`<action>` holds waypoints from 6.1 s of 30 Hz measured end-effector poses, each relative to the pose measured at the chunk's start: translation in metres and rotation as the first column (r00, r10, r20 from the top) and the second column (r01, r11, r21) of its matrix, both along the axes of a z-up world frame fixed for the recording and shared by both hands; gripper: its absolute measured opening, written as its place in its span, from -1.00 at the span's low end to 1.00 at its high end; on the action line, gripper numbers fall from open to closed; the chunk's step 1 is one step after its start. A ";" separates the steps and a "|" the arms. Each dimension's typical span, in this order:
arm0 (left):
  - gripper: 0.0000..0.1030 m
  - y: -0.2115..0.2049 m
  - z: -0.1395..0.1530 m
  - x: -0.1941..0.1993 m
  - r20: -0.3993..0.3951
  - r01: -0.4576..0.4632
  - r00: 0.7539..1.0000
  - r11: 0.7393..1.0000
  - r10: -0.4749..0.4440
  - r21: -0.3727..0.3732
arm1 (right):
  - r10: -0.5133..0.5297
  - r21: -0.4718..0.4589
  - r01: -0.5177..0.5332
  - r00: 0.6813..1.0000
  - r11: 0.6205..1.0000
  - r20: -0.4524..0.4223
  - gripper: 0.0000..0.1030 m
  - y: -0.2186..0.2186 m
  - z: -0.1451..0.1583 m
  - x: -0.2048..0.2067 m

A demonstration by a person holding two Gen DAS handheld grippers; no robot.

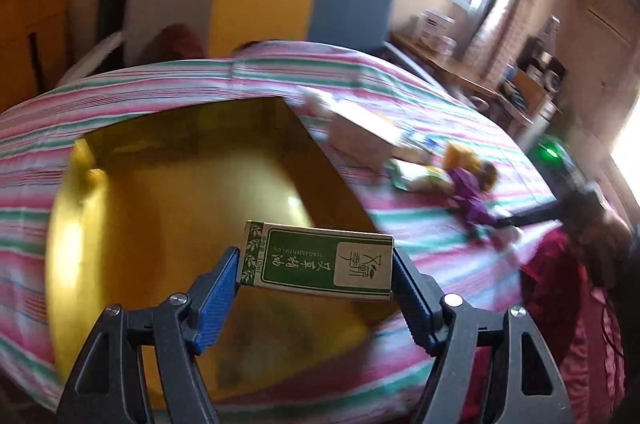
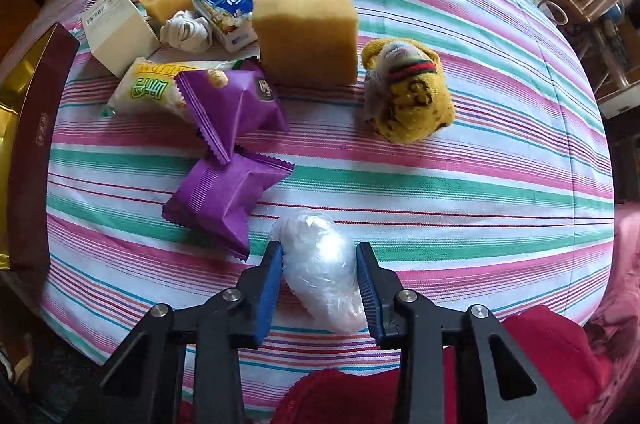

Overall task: Organize objects
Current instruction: 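Drop the green box into the tray with the left tool while the right tool grasps a plastic bundle, then carry the clear plastic bundle into the gold tray and open the right tool, then move the left tool to the cream barcode carton and grasp it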

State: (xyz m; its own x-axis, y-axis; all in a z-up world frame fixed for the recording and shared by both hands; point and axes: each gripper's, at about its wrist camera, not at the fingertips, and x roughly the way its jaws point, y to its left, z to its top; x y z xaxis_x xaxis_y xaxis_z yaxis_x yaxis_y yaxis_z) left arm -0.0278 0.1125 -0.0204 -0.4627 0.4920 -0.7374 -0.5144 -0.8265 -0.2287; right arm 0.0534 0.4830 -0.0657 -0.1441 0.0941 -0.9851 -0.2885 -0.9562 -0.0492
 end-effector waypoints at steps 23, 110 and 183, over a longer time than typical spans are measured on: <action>0.47 -0.072 -0.052 -0.191 0.012 -0.358 0.930 0.911 0.368 -0.206 | -0.088 -0.082 0.077 0.987 0.994 -0.136 -0.28 0.029 0.011 0.014; 0.52 -0.183 -0.022 -0.005 -0.005 -0.456 0.889 0.883 0.459 -0.109 | 0.018 -0.597 -0.207 0.952 0.775 -0.305 -0.22 -0.360 0.011 -0.207; 0.41 0.237 -0.074 -0.165 0.461 -0.076 0.876 0.983 0.146 -0.168 | -0.519 -0.626 0.144 0.713 0.767 -0.472 1.00 0.050 0.040 -0.046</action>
